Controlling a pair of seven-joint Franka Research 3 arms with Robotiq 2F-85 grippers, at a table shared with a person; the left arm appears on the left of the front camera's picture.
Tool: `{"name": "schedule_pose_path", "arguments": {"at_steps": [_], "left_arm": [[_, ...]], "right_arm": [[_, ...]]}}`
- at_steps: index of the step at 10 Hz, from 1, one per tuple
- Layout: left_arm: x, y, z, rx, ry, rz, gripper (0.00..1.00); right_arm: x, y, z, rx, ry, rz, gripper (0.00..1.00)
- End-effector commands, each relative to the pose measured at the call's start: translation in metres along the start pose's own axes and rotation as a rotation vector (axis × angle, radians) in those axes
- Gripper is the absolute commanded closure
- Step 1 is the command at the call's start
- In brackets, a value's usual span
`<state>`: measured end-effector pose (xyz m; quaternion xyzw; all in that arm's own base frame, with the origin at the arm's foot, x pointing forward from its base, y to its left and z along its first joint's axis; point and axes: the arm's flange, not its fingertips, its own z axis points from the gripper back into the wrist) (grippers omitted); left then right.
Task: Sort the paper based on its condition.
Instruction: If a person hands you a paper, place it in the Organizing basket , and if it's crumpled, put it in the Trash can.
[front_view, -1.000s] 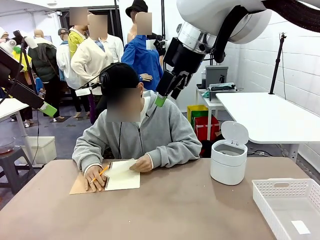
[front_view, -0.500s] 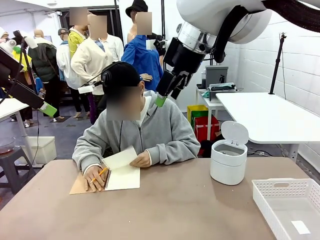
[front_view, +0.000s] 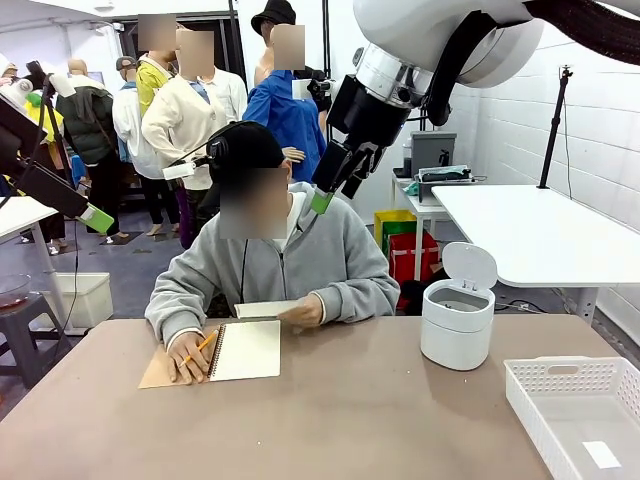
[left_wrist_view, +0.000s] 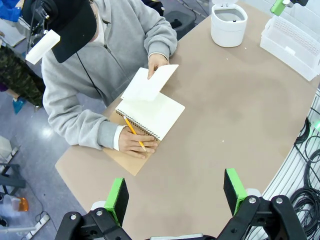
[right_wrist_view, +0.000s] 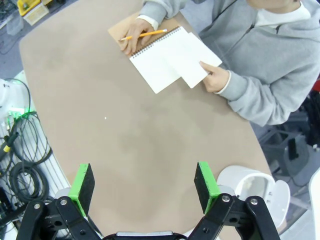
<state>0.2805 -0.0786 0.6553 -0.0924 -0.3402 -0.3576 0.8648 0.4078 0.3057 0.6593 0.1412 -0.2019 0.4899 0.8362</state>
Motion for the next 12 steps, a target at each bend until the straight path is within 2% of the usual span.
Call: {"name": "schedule_pose_path", "arguments": {"at_steps": [1, 12], "left_arm": [[-0.0005, 0.0007, 0.0005, -0.004, -0.005, 0.002, 0.0], [-0.0005, 0.0007, 0.0005, -0.004, -0.005, 0.002, 0.0]], "right_arm": [[0.0015, 0.0005, 0.0003, -0.001, 0.012, -0.003, 0.0], [0.0015, 0.0005, 0.0003, -0.001, 0.012, -0.003, 0.0]]}}
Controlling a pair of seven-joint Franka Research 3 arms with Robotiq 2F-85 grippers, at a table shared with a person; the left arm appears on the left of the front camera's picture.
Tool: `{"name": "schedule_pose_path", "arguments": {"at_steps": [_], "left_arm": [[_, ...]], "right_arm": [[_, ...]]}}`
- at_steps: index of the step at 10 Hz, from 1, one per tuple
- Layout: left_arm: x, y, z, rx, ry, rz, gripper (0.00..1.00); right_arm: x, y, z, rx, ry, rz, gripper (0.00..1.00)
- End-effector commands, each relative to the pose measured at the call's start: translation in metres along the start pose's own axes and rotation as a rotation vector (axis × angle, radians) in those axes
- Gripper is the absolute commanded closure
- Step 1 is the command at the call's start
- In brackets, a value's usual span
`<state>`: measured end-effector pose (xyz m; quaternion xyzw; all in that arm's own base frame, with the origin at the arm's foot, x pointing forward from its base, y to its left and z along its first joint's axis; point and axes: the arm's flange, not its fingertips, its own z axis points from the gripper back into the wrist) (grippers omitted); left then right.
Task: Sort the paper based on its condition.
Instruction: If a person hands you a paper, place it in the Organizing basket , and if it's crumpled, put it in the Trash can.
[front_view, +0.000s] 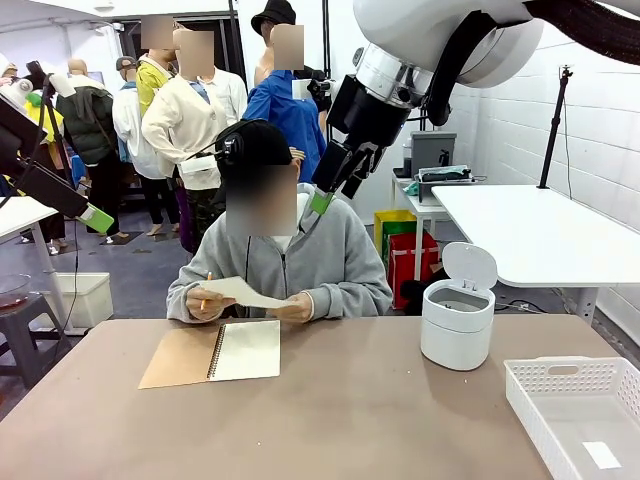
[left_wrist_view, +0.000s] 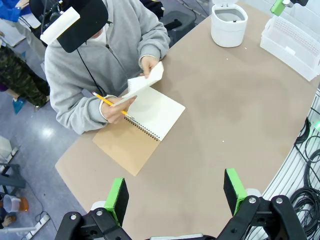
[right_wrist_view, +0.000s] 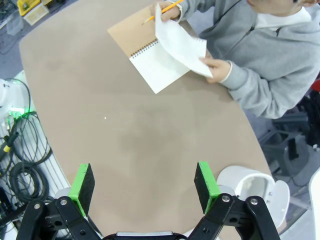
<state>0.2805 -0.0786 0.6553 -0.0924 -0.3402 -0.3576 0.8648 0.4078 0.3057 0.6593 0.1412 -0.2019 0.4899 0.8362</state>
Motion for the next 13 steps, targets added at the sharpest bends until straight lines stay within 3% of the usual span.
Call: {"name": "schedule_pose_path", "arguments": {"at_steps": [1, 13], "left_arm": [[-0.0005, 0.0007, 0.0005, -0.004, -0.005, 0.002, 0.0], [-0.0005, 0.0007, 0.0005, -0.004, -0.005, 0.002, 0.0]], "right_arm": [[0.0015, 0.0005, 0.0003, -0.001, 0.012, -0.003, 0.0], [0.0015, 0.0005, 0.0003, -0.001, 0.012, -0.003, 0.0]]}}
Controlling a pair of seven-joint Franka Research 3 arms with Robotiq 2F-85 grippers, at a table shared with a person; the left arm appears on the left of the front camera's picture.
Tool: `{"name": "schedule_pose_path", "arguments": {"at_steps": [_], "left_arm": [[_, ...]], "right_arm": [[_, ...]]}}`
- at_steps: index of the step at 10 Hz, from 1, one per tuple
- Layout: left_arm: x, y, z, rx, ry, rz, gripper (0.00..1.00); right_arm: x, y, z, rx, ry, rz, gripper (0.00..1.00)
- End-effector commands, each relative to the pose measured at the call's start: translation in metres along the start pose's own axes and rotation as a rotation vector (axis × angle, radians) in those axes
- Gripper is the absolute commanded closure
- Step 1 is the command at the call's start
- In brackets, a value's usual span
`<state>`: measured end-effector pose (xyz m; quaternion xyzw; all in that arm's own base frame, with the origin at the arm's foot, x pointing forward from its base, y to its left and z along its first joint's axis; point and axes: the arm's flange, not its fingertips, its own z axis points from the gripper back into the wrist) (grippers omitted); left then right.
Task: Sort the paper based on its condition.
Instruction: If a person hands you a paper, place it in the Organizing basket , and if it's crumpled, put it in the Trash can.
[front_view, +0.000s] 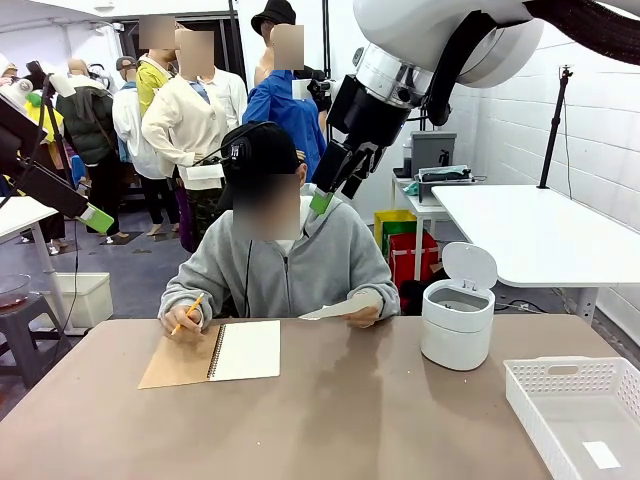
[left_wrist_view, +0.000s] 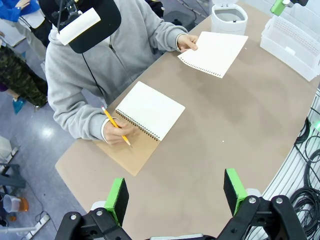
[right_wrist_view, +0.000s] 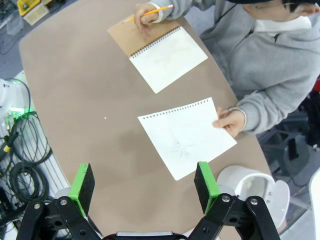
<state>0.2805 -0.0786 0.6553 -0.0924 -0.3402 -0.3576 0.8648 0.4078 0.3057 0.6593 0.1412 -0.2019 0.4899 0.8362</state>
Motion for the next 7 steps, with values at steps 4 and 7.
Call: {"name": "schedule_pose_path", "arguments": {"at_steps": [4, 7], "left_arm": [[0.0, 0.001, 0.0, -0.004, -0.005, 0.002, 0.0], [0.0, 0.001, 0.0, -0.004, -0.005, 0.002, 0.0]], "right_arm": [[0.0, 0.0, 0.0, 0.0, 0.0, 0.0, 0.0], [-0.015, -0.041, 0.002, 0.092, -0.075, -0.366, 0.0]]}}
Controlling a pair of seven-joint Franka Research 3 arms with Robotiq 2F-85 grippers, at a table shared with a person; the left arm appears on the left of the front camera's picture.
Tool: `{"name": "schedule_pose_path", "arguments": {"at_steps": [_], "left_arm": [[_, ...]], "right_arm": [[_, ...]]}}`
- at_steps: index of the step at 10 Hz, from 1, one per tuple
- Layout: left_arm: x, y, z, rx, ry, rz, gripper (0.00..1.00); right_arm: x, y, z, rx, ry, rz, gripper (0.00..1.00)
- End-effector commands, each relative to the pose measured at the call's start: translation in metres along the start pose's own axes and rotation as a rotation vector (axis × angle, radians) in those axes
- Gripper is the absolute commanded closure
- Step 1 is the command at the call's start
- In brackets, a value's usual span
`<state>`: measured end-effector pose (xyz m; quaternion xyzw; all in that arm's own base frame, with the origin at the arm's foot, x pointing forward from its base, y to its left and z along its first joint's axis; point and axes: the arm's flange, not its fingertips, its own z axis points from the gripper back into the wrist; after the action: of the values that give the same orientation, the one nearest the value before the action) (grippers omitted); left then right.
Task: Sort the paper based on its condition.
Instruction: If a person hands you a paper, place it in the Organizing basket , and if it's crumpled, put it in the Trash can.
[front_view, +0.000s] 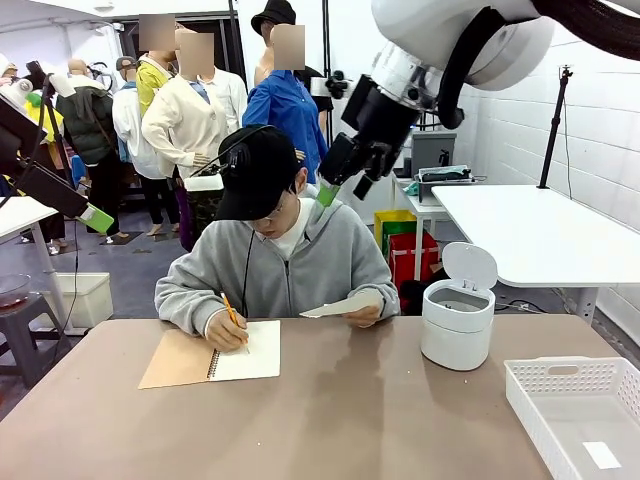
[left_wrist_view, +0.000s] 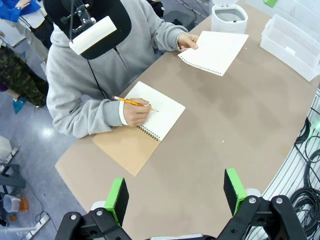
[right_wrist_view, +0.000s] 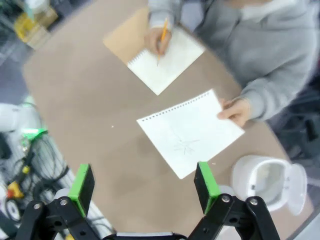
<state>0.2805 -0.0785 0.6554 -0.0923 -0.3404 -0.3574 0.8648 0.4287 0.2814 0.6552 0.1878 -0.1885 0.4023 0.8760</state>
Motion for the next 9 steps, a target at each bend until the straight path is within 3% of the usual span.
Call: {"name": "schedule_pose_path", "arguments": {"at_steps": [1, 3, 6, 7, 8, 9], "left_arm": [[0.0, 0.001, 0.0, -0.005, -0.005, 0.001, 0.0], [0.0, 0.001, 0.0, -0.005, -0.005, 0.001, 0.0], [0.0, 0.001, 0.0, -0.005, -0.005, 0.001, 0.0], [0.0, 0.001, 0.0, -0.005, -0.005, 0.001, 0.0], [0.0, 0.001, 0.0, -0.005, -0.005, 0.001, 0.0], [0.0, 0.001, 0.0, -0.005, -0.005, 0.001, 0.0]], "right_arm": [[-0.003, -0.025, -0.001, 0.073, -0.041, -0.249, 0.0], [-0.007, -0.052, -0.009, 0.083, 0.021, -0.421, 0.0], [-0.034, -0.099, -0.033, 0.192, 0.08, -0.705, 0.0], [-0.043, -0.109, -0.043, 0.169, 0.09, -0.754, 0.0], [-0.045, -0.105, -0.049, 0.145, 0.122, -0.651, 0.0], [-0.04, -0.109, -0.039, 0.148, 0.105, -0.686, 0.0]]}}
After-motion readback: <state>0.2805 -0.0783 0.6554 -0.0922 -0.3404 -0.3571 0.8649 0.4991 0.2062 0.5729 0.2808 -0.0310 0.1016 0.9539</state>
